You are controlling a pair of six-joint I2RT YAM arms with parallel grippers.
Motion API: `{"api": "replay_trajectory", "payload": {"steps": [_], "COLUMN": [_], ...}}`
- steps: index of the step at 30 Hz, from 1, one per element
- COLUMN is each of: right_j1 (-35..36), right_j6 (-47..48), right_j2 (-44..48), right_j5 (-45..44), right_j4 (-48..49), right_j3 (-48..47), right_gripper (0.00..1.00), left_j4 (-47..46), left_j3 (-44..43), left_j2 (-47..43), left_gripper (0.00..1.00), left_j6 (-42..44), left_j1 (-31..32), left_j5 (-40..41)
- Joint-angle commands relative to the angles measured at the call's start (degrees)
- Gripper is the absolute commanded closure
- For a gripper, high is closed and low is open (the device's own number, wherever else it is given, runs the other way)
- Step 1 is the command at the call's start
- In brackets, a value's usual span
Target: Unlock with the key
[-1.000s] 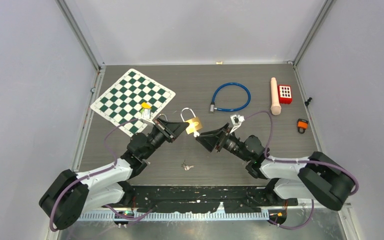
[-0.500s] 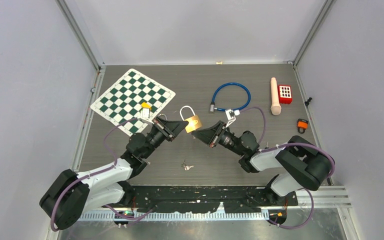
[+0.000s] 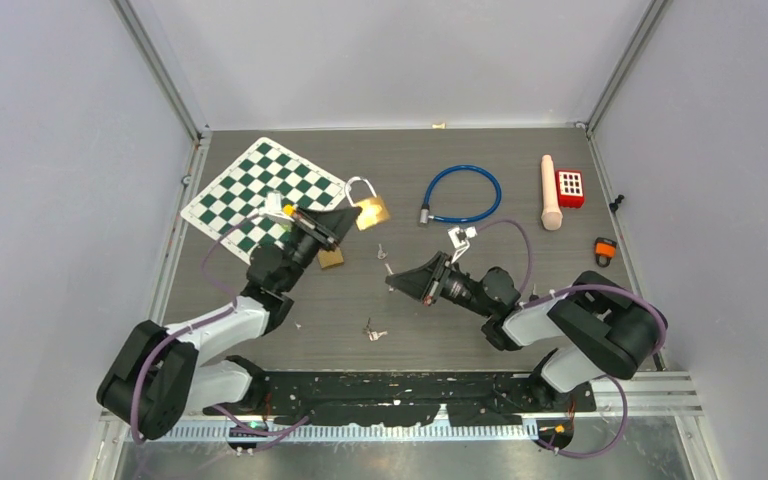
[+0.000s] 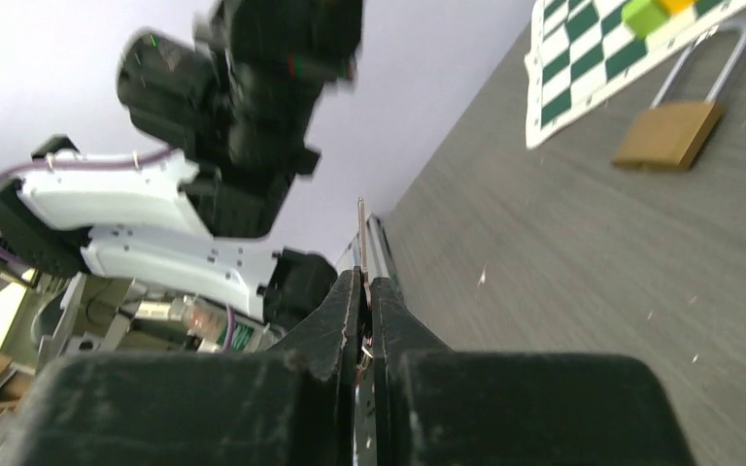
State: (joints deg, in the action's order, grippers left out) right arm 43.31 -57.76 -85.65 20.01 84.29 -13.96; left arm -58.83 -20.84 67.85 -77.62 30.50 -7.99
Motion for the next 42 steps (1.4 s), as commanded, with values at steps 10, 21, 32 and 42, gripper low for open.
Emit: {"api": "replay_trajectory", "payload": {"steps": [10,21,32,42], "right_j1": [-2.9,-4.5,-4.3,-1.7], "right_j6": [-0.8,17.3,30.4,39.5], "right_j2": [-1.5,6.5,5.0,-2.3], "right_j5": [-1.7,-12.4,-29.0,-25.7], "right_j4": [1.6,-54.9,-81.8,-76.6], "right_j3": [5.2,-8.0,-20.6,-32.2], "right_gripper": [0.94,0.90,0.50,0.39], "left_j4": [-9.6,9.1,24.4,27.8], "left_j3": [-2.3,9.8,12.5,17.3], "left_j2": [-5.0,-20.3,-33.2,-37.3], "left_gripper": [1.00,1.00,1.00,1.00], "left_j6": [2.2,7.0,10.9,7.6], "left_j1": [-4.4,-5.8,-7.9,-12.1], "left_j5": [8.2,4.4,6.3,3.9]}}
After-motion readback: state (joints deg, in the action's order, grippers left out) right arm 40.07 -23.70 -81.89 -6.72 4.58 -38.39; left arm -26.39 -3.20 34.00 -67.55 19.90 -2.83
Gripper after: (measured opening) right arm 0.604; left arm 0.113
